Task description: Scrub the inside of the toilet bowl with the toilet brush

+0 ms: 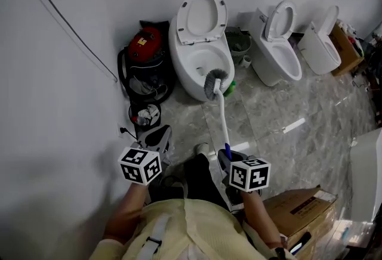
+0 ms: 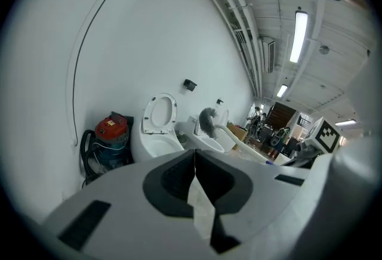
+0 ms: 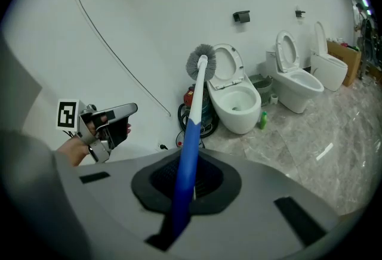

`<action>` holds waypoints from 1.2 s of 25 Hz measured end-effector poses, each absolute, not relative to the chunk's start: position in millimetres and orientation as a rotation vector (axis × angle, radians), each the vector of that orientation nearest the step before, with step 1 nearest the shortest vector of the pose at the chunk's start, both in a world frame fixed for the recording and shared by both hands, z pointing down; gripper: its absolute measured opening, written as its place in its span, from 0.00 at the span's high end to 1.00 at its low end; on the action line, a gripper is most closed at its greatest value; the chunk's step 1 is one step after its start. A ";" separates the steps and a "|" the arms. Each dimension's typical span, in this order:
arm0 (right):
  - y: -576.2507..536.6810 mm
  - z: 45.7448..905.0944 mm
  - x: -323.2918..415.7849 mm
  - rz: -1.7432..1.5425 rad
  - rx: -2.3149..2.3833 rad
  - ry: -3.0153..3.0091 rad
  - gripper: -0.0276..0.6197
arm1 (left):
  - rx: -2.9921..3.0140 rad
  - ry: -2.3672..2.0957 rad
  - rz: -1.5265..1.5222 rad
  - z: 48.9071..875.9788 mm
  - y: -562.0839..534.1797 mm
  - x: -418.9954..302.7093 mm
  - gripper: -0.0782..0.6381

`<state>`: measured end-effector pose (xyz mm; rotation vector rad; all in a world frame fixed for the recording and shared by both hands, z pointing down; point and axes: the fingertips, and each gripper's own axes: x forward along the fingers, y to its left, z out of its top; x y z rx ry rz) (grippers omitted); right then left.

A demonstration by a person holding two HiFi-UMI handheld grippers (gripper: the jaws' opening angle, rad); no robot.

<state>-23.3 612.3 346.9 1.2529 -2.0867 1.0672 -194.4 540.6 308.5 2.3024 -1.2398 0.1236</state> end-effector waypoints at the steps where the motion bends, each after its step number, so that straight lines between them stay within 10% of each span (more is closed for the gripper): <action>1: 604.1 349.7 -20.8 1.074 1.243 -2.085 0.93 | 2.301 -1.263 0.138 311.2 531.9 -194.3 0.87; 30: 354.9 419.9 97.4 1.106 0.972 -1.942 0.93 | 2.258 -1.236 0.351 384.4 296.5 -76.9 0.87</action>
